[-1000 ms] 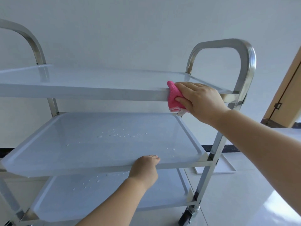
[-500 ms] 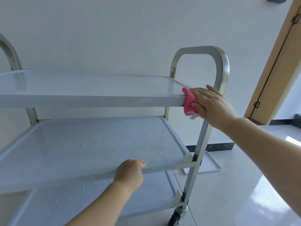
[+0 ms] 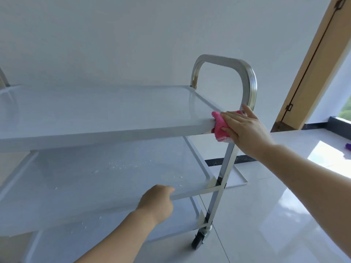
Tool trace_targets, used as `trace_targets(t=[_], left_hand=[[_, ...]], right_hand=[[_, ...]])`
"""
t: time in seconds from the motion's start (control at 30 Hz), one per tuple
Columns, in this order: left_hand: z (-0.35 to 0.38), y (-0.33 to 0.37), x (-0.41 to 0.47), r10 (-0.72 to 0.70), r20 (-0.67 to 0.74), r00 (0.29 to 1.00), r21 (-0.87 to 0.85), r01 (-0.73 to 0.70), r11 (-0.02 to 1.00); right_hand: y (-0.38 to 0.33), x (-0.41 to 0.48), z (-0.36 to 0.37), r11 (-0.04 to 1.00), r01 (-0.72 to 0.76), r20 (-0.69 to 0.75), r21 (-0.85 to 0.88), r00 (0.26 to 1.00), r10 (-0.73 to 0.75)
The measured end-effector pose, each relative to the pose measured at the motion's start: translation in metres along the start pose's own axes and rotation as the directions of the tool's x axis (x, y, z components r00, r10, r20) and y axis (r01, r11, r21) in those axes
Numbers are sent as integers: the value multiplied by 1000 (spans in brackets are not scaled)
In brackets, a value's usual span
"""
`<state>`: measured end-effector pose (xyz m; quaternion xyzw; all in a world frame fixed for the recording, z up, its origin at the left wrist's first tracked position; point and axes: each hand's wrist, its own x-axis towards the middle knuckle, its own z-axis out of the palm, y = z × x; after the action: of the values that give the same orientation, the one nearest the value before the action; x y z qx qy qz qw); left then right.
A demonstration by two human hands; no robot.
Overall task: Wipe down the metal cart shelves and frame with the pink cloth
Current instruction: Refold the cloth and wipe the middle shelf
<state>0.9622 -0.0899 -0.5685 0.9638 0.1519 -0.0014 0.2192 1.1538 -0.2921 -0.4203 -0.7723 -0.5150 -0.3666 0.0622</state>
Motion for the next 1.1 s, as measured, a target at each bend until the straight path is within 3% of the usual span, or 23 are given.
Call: trace_targets(t=[0.13, 0.3, 0.4, 0.57, 0.67, 0.77, 0.8, 0.9, 0.93, 1.1], left_hand=[[-84, 54, -22, 157, -76, 985, -137, -166, 977], [-227, 136, -32, 71, -267, 961, -448, -189, 874], [-311, 194, -37, 115, -235, 965, -581, -235, 779], [-407, 290, -55, 16, -89, 996, -786, -80, 612], [-433, 338, -65, 44, -59, 997, -822, -73, 565], [-436, 363, -70, 39, -105, 994, -804, -108, 585], [-435, 368, -71, 46, -111, 993, -794, -116, 596], [-421, 374, -65, 58, -94, 994, -801, -110, 588], [-416, 374, -61, 63, -88, 994, -802, -108, 587], [-401, 358, -22, 48, -60, 997, -817, -76, 572]], right_hand=[[-12, 27, -31, 987, -90, 58, 131, 995, 83], [-21, 91, -119, 867, -246, 181, 433, 966, 184], [-17, 128, -190, 805, -264, 180, 531, 964, 197], [18, 169, -301, 714, -317, 237, 624, 948, 214], [51, 167, -343, 635, -377, 335, 675, 923, 192], [83, 153, -365, 513, -535, 495, 672, 839, 226], [92, 149, -365, 425, -605, 562, 674, 793, 238], [108, 145, -355, 34, -757, 738, 652, 645, 198], [111, 146, -351, -14, -768, 755, 640, 626, 192], [132, 159, -317, -19, -795, 777, 606, 586, 230]])
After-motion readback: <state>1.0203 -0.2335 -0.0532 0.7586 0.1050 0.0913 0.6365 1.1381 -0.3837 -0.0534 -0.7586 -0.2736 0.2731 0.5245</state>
